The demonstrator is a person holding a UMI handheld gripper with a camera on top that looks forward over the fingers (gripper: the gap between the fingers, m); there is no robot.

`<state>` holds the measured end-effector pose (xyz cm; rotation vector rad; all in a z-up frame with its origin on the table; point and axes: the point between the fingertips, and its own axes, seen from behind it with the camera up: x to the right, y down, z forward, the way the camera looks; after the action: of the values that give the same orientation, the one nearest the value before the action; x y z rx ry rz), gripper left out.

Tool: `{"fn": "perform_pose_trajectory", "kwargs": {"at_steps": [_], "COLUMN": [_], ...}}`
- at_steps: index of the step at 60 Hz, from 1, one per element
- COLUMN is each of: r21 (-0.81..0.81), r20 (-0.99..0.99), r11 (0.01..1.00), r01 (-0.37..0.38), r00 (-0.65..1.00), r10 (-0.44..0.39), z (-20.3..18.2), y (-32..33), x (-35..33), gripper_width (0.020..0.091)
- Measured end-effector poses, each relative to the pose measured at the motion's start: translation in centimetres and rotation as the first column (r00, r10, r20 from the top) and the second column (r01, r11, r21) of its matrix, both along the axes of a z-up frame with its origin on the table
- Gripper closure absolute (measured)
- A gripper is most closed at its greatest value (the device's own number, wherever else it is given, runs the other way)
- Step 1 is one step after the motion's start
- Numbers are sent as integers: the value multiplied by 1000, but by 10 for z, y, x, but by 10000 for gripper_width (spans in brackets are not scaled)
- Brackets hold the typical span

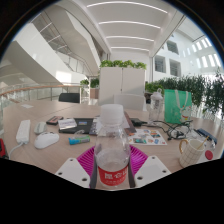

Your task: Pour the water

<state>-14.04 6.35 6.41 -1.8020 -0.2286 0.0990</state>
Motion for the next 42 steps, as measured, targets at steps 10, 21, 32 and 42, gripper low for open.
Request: {"fn": "perform_pose_trajectory", "kwargs": {"at_steps": [10, 21, 32, 42], "r21": [-28, -181, -363, -387], "r20": [-8, -314, -867, -903], "r11": [999, 983, 930, 914], "r01": [43, 32, -64, -124], "r00": [999, 945, 388, -150], "r10": [-43, -88, -311, -402], "z": [-2, 28, 69, 85], "y": [1, 6, 28, 46], "x": [4, 16, 80, 135], "gripper_width": [765, 795, 765, 765]}}
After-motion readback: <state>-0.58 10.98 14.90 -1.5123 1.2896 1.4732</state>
